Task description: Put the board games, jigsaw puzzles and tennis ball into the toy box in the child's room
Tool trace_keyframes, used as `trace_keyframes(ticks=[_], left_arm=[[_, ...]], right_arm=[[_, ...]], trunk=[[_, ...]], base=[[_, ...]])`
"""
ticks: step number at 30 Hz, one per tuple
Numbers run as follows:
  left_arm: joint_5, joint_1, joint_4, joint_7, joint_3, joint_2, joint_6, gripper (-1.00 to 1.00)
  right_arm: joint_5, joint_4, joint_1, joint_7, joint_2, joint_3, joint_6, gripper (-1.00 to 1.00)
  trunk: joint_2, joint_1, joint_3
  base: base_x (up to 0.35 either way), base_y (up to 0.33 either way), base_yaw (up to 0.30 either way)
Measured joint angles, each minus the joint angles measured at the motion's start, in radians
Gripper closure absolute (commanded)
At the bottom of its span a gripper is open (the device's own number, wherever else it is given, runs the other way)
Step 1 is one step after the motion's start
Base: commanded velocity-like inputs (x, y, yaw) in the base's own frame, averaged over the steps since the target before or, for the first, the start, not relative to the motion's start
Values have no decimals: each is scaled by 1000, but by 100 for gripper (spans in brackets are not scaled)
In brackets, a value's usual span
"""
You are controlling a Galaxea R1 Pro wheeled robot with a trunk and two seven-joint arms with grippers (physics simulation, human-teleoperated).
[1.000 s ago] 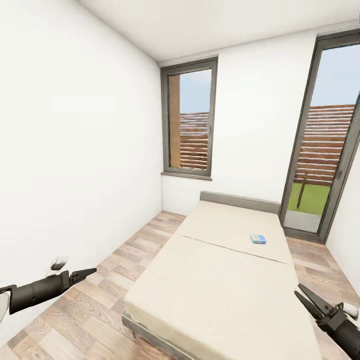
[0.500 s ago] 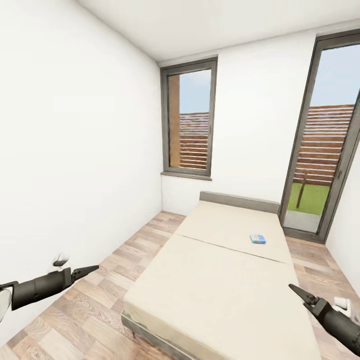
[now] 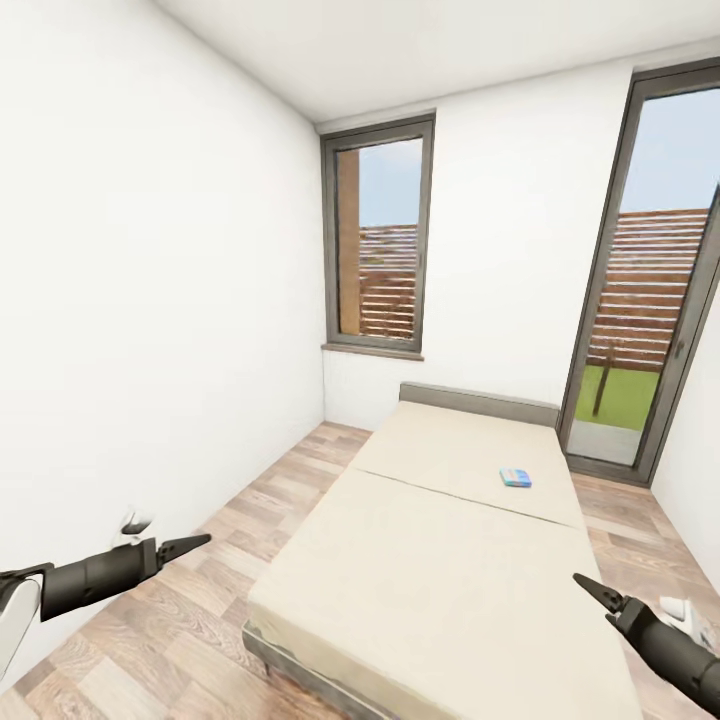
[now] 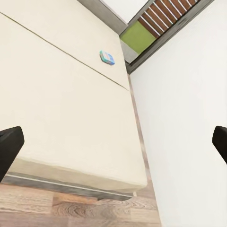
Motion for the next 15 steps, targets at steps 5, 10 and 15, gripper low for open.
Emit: trace_keyframes(ticks=[5,10,15], left_arm=[[0,0,-1,0,-3,-3,0,-100],[0,0,-1,-2,-4,-4,0,-100],[-1,0,-1,-3,-5,-4,0,-100]], right_arm=[[5,2,0,167,-6,-6,0,-100],[7,3,0,235,-11,-9,1,-100],[7,3,0,264,-18,-10,2,-100]], trunk=[[0,0,-5],[0,0,-13],[0,0,-21]], base=[[0,0,-16],[0,0,-58],[0,0,-93]])
